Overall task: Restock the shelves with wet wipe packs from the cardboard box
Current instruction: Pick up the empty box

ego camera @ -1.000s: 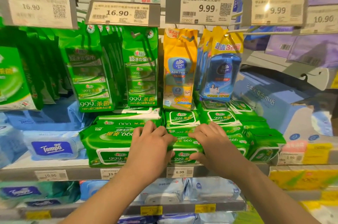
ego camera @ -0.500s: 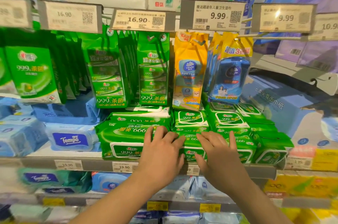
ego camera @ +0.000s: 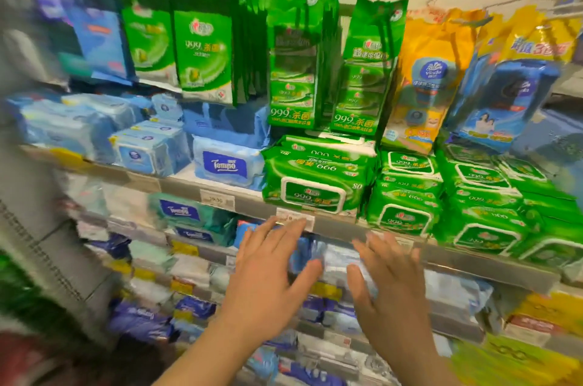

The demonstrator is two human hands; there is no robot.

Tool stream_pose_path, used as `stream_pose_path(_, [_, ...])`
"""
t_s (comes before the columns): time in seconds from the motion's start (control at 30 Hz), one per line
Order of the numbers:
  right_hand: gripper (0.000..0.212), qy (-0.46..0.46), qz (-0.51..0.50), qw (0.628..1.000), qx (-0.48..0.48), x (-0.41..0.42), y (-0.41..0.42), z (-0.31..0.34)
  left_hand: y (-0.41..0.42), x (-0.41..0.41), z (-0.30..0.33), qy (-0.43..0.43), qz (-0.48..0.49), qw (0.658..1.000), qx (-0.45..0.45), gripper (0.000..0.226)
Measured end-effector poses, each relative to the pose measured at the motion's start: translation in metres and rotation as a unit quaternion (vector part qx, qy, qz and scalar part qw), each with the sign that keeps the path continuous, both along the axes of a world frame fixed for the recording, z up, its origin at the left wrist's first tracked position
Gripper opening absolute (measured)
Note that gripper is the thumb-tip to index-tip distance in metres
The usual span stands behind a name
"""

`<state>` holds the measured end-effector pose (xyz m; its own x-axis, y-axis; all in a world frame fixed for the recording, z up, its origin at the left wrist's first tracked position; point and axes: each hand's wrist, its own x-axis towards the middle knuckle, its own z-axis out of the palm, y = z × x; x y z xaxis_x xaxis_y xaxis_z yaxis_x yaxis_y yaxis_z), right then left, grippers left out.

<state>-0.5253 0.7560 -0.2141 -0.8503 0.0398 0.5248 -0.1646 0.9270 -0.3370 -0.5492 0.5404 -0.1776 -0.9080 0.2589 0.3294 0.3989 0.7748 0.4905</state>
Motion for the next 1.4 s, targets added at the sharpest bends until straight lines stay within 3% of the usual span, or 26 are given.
stream_pose_path(0.1, [0.056, -0.074, 0.0, 0.997, -0.018, 0.005, -0.051, -0.004, -0.053, 0.017, -0.01, -0.019, 0.044, 0.999, 0.01, 0.075])
stream_pose_path(0.3, [0.061, -0.1, 0.126, 0.983, -0.089, 0.034, -0.211, -0.027, -0.212, 0.092, -0.038, -0.042, 0.201, 0.977, 0.051, 0.068])
stream_pose_path(0.4, [0.052, -0.239, 0.19, 0.947, -0.097, 0.05, -0.305, -0.025, -0.296, 0.142, -0.047, -0.075, 0.3, 0.947, 0.085, 0.065])
stream_pose_path(0.6, [0.044, -0.287, 0.289, 0.904, -0.127, 0.1, -0.459, -0.022, -0.426, 0.239, -0.059, -0.131, 0.443, 0.88, 0.113, 0.056])
stream_pose_path(0.73, [0.047, -0.338, 0.348, 0.869, -0.1, 0.116, -0.528, -0.02, -0.481, 0.281, -0.071, -0.162, 0.511, 0.823, 0.186, 0.055])
stream_pose_path(0.97, [0.052, -0.401, 0.381, 0.827, -0.104, 0.107, -0.628, -0.021, -0.547, 0.304, -0.09, -0.173, 0.556, 0.766, 0.274, 0.07])
stream_pose_path(1.07, [0.053, -0.409, 0.382, 0.819, -0.129, 0.087, -0.67, -0.038, -0.58, 0.294, -0.099, -0.175, 0.572, 0.735, 0.32, 0.057])
stream_pose_path(1.13, [0.055, -0.417, 0.372, 0.82, -0.125, 0.069, -0.697, -0.053, -0.605, 0.278, -0.109, -0.19, 0.581, 0.671, 0.42, 0.039])
stream_pose_path(1.2, [0.056, -0.442, 0.37, 0.805, -0.138, 0.05, -0.727, -0.069, -0.631, 0.257, -0.122, -0.204, 0.582, 0.572, 0.541, 0.03])
stream_pose_path(1.3, [0.057, -0.499, 0.349, 0.774, -0.176, 0.017, -0.768, -0.092, -0.662, 0.223, -0.142, -0.239, 0.583, 0.459, 0.626, 0.04])
stream_pose_path(1.4, [0.062, -0.536, 0.304, 0.768, -0.173, -0.018, -0.804, -0.124, -0.687, 0.19, -0.161, -0.264, 0.572, 0.319, 0.708, 0.052])
